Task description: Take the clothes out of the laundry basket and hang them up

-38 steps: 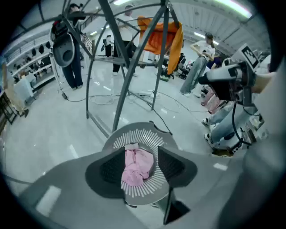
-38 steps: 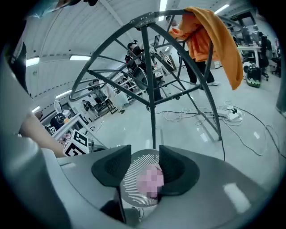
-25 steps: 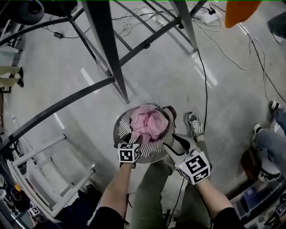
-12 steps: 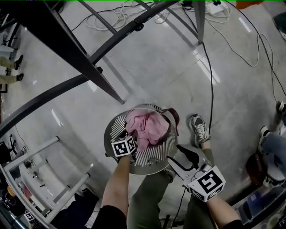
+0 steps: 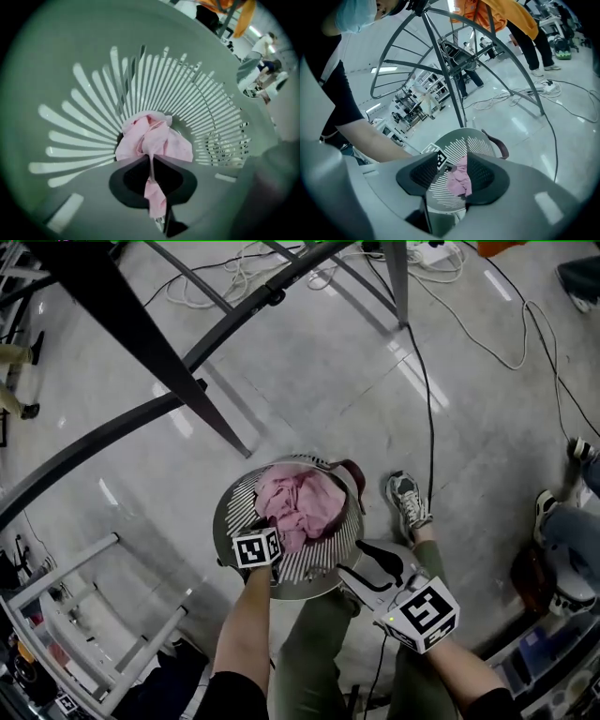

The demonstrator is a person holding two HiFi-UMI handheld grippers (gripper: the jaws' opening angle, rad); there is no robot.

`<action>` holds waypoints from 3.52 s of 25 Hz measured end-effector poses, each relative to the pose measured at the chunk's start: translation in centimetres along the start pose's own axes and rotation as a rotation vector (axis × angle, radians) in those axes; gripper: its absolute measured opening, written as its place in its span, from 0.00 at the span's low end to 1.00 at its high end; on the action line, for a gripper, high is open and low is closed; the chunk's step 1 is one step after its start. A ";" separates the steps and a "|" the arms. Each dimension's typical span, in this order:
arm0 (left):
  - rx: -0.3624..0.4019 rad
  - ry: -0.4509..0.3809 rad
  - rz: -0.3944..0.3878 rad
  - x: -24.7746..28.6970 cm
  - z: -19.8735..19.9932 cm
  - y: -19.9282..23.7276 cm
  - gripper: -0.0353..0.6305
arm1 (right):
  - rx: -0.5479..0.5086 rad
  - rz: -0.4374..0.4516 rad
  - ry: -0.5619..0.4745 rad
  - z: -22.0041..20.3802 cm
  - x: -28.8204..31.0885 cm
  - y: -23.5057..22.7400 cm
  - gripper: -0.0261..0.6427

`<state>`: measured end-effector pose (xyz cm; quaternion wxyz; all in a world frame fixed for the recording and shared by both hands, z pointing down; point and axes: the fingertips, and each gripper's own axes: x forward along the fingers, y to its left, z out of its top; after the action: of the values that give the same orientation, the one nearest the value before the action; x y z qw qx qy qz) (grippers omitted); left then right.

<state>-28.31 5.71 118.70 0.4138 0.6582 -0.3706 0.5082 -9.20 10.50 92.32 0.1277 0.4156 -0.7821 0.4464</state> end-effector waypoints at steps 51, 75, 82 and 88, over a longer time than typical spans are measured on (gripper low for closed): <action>0.981 -0.657 0.039 -67.2 17.2 -19.2 0.08 | -0.615 0.188 0.230 18.2 -9.3 16.6 0.20; 0.628 -1.039 0.389 -85.5 19.0 -17.0 0.08 | -1.007 0.273 -0.056 47.5 -23.4 27.4 0.07; 0.482 -1.090 0.483 -90.8 19.8 -16.7 0.08 | -1.120 0.384 -0.091 53.4 -25.6 31.8 0.07; 0.416 -1.127 0.574 -95.5 20.7 -16.7 0.08 | -1.207 0.464 -0.106 57.1 -28.5 35.0 0.07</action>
<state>-25.57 -0.59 19.84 -0.1308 0.7645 -0.5850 0.2371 -8.40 -11.20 22.86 0.2002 0.1126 -0.9702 -0.0770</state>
